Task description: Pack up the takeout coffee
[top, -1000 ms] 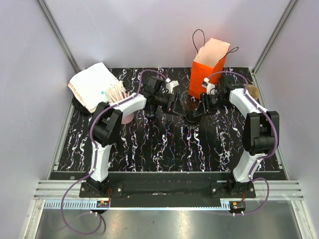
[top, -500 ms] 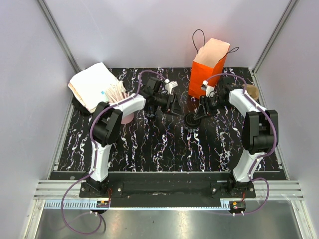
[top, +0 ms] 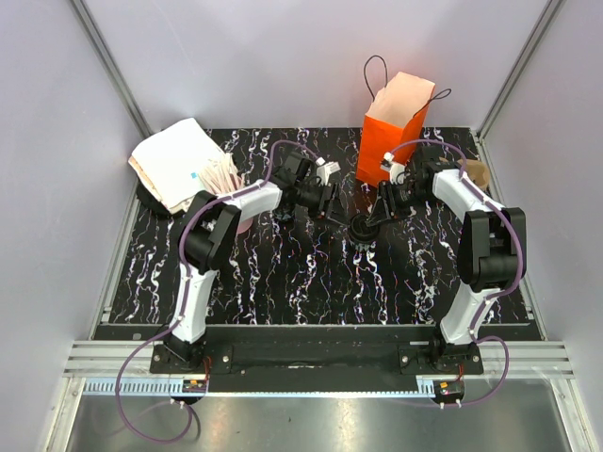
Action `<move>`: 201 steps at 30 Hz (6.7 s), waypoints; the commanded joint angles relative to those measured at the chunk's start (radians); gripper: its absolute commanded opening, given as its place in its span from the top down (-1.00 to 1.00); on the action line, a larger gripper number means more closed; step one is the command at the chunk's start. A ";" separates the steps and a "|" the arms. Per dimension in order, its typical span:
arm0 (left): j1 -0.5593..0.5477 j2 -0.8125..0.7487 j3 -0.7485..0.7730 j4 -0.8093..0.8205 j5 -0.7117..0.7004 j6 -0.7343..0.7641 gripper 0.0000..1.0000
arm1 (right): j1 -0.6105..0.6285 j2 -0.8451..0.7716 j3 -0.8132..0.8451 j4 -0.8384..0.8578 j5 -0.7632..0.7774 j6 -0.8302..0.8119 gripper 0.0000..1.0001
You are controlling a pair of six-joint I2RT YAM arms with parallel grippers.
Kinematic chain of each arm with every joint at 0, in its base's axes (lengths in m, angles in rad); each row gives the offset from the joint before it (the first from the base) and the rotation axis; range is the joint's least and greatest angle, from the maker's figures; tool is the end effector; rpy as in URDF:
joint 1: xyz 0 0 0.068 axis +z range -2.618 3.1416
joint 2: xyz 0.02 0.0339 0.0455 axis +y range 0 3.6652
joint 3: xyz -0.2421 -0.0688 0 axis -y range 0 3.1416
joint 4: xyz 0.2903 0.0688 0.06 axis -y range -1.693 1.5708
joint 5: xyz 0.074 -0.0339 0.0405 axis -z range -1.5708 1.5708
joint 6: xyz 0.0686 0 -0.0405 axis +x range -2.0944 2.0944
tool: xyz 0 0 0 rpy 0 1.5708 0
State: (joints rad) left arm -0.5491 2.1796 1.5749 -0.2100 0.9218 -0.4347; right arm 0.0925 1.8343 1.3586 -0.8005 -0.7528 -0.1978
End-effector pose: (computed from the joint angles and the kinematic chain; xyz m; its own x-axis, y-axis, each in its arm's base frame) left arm 0.4070 -0.3131 0.1124 -0.8921 0.2474 -0.3782 0.4476 0.3688 -0.8146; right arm 0.3986 0.0841 0.1489 -0.8822 -0.2259 -0.4133 -0.4471 0.6771 0.5844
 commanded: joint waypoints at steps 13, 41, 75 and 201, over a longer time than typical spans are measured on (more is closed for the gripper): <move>0.012 0.031 0.062 0.090 0.077 -0.065 -0.32 | 0.006 0.022 -0.023 0.004 0.041 -0.060 0.23; 0.000 0.098 0.189 -0.104 -0.110 0.060 -0.15 | 0.006 0.037 -0.012 -0.028 0.033 -0.089 0.24; -0.028 0.141 0.361 -0.226 -0.100 0.099 -0.08 | 0.009 0.089 -0.010 -0.069 0.058 -0.244 0.24; -0.106 0.069 0.278 -0.316 -0.325 0.136 -0.33 | 0.050 -0.193 -0.190 0.230 0.276 0.159 -0.14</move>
State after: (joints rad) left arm -0.6559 2.2032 1.7973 -0.4877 0.6743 -0.3435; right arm 0.1581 1.6596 1.1790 -0.5640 -0.5320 0.0288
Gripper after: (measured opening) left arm 0.666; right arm 0.530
